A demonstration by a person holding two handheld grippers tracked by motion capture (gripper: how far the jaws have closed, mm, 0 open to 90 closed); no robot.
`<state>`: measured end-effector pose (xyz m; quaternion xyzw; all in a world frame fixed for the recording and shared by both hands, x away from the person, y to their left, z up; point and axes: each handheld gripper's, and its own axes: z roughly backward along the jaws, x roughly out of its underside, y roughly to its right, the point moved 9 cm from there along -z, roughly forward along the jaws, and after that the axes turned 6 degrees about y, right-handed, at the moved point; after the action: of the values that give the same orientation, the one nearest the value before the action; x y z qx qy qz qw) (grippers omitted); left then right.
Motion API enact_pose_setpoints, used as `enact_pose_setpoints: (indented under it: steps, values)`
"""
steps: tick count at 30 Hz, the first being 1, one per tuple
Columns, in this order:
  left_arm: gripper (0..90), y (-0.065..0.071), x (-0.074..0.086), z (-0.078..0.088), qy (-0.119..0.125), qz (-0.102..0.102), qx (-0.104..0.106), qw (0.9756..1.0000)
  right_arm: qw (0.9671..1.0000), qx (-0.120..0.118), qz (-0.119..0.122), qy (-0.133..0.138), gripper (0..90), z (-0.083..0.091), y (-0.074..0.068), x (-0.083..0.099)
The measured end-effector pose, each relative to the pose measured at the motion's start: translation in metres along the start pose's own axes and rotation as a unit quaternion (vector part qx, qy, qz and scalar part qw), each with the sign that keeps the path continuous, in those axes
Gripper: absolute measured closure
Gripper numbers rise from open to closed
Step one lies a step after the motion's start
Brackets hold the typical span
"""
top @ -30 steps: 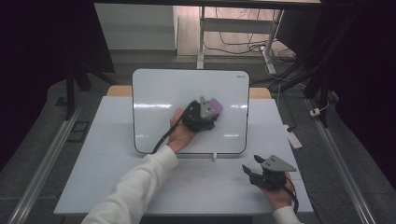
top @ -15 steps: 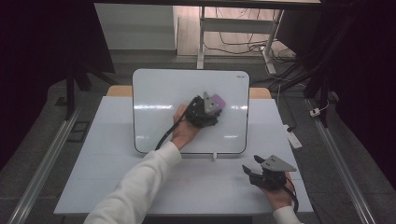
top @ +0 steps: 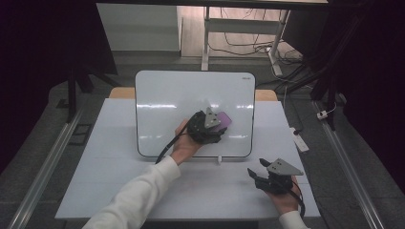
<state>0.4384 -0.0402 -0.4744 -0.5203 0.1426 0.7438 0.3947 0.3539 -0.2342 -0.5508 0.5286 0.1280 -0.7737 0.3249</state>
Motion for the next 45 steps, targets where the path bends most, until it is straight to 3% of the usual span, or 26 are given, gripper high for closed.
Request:
enact_pose_setpoints:
  steps: [3,9,15,21,29,45]
  values:
    - [41.7,-0.002,0.006,0.017,0.016,0.03,0.015,0.9993,1.0,-0.003,-0.001,0.002,38.2,0.0,-0.002,-0.001]
    - [41.6,-0.002,0.021,0.051,0.037,0.07,0.034,0.9962,0.9998,-0.016,-0.004,0.007,38.1,-0.002,-0.009,-0.005]
    - [41.6,-0.002,0.036,0.076,0.044,0.097,0.048,0.9932,0.9995,-0.029,-0.009,0.012,38.1,-0.002,-0.019,-0.011]
    - [41.6,0.0,0.05,0.092,0.044,0.108,0.055,0.9917,0.999,-0.041,-0.005,0.014,38.0,-0.004,-0.028,-0.014]
    - [41.6,0.01,0.067,0.101,0.041,0.117,0.068,0.99,0.9979,-0.061,-0.013,0.019,37.9,-0.006,-0.04,-0.019]
    - [41.5,0.027,0.069,0.093,0.038,0.115,0.078,0.9895,0.9923,-0.114,-0.031,0.038,37.2,-0.009,-0.075,-0.033]
